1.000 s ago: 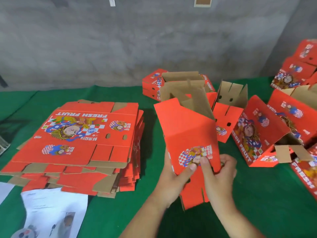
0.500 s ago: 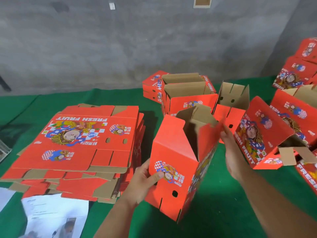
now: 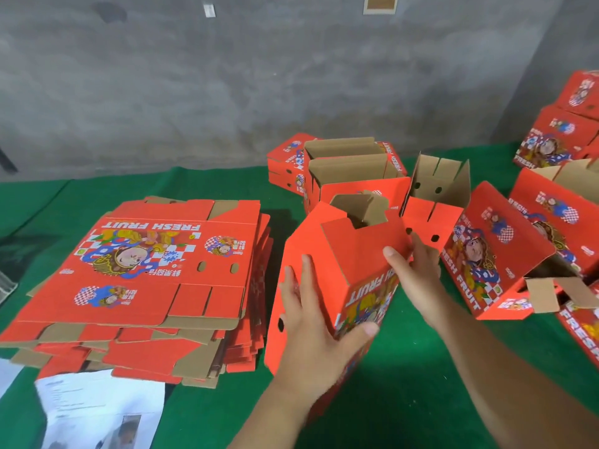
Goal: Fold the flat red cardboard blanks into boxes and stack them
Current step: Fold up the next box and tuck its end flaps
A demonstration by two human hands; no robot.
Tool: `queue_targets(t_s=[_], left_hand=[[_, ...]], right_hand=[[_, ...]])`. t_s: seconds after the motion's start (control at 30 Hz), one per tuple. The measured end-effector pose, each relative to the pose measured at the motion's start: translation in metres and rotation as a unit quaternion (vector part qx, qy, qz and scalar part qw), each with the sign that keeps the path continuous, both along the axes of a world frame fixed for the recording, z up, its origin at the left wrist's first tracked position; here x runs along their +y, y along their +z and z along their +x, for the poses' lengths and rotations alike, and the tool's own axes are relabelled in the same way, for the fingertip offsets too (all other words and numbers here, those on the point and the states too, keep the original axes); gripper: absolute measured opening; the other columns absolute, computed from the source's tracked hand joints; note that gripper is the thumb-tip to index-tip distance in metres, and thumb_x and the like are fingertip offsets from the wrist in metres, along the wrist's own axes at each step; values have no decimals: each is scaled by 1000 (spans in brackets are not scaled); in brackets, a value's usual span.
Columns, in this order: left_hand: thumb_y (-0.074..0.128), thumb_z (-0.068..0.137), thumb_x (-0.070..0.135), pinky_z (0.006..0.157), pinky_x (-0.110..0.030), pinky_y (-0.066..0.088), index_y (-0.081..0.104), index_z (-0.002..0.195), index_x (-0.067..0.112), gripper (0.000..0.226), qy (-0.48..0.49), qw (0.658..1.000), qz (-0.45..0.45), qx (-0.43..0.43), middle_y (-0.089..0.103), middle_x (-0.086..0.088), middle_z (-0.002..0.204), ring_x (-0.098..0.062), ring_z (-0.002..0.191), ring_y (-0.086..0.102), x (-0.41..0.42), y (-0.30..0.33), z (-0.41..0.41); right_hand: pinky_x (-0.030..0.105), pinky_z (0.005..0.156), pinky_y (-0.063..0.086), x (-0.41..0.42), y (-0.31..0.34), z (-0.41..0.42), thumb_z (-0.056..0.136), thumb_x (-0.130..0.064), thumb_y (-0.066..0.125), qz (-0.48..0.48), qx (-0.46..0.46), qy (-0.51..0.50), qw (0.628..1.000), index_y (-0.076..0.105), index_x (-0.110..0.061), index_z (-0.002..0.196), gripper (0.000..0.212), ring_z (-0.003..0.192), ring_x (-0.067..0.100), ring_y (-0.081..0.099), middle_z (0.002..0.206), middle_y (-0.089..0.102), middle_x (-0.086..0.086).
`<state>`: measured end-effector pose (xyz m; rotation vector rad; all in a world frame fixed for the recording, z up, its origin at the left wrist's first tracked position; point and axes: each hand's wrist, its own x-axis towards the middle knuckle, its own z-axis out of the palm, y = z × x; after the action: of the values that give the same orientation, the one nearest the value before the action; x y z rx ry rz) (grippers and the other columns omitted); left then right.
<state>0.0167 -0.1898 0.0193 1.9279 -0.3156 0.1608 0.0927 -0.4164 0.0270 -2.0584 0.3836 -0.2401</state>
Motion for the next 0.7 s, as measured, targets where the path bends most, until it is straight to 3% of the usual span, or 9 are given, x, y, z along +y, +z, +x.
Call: queue_targets(t_s=[0.1, 0.17, 0.27, 0.33, 0.43, 0.5, 0.57, 0.63, 0.7], left_hand=[[67, 100, 23, 127, -33, 3, -9, 157, 60, 102, -11, 998, 44, -43, -29, 21, 165, 1, 154, -26, 10, -2, 7], [59, 105, 14, 121, -13, 4, -1, 158, 60, 92, -39, 996, 34, -71, -22, 20, 167, 2, 155, -18, 17, 3, 8], [53, 105, 5, 117, -5, 14, 19, 161, 47, 78, -69, 989, 22, -125, -2, 6, 170, -5, 159, -1, 26, 13, 13], [51, 105, 4, 123, -17, 20, 24, 159, 41, 71, -90, 984, 13, -156, 9, 1, 170, -12, 160, 7, 28, 18, 18], [46, 107, 8, 126, -49, 28, 20, 159, 38, 65, -109, 983, -20, -147, 20, 3, 167, -23, 159, 18, 24, 14, 21], [44, 109, 13, 120, -57, 35, 20, 159, 36, 60, -110, 985, -46, -121, 27, 6, 164, -25, 154, 31, 24, 8, 22], [46, 110, 17, 116, -56, 41, 24, 159, 32, 57, -85, 988, -82, -101, 38, 8, 159, -23, 148, 43, 30, 3, 26], [51, 108, 19, 109, -43, 50, 31, 156, 30, 53, -58, 985, -144, -77, 50, 6, 151, -17, 138, 53, 42, 1, 30], [59, 104, 22, 96, -28, 54, 39, 151, 32, 52, -17, 978, -198, -59, 59, 5, 142, -14, 125, 62, 54, -1, 32]], right_hand=[[57, 115, 27, -3, 1, 2, 66, -89, 56, 30, 25, -18, 999, 43, -50, 143, 88, 139, 29, 24, 146, 28, -2], [57, 115, 28, -5, 1, 1, 68, -91, 62, 89, 36, -15, 995, 46, -48, 132, 78, 143, 32, 25, 147, 28, -4], [41, 110, 25, 0, -1, -1, 66, -83, 67, 250, 11, 35, 968, 27, -41, 147, 99, 142, 22, 36, 139, 40, -16], [37, 109, 23, 3, 5, -2, 73, -78, 66, 269, -15, 43, 962, 18, -40, 159, 105, 141, 20, 41, 136, 47, -23], [38, 109, 28, 13, 19, -1, 68, -82, 59, 199, -19, 90, 976, 31, -36, 158, 105, 127, 12, 54, 133, 60, -11], [34, 104, 34, 23, 27, -1, 70, -81, 53, 143, -20, 128, 981, 39, -45, 151, 90, 127, 5, 54, 131, 60, -20], [33, 102, 39, 27, 32, 0, 84, -79, 57, 141, -58, 108, 982, 34, -59, 147, 70, 132, -1, 48, 142, 52, -27], [53, 115, 33, 19, 30, 5, 83, -78, 58, 192, -48, 14, 980, 13, -53, 158, 91, 151, 14, 28, 168, 22, -12], [60, 123, 14, 13, 27, 8, 79, -80, 55, 251, 12, -26, 968, -5, -48, 160, 106, 159, 22, 7, 173, -4, -10]])
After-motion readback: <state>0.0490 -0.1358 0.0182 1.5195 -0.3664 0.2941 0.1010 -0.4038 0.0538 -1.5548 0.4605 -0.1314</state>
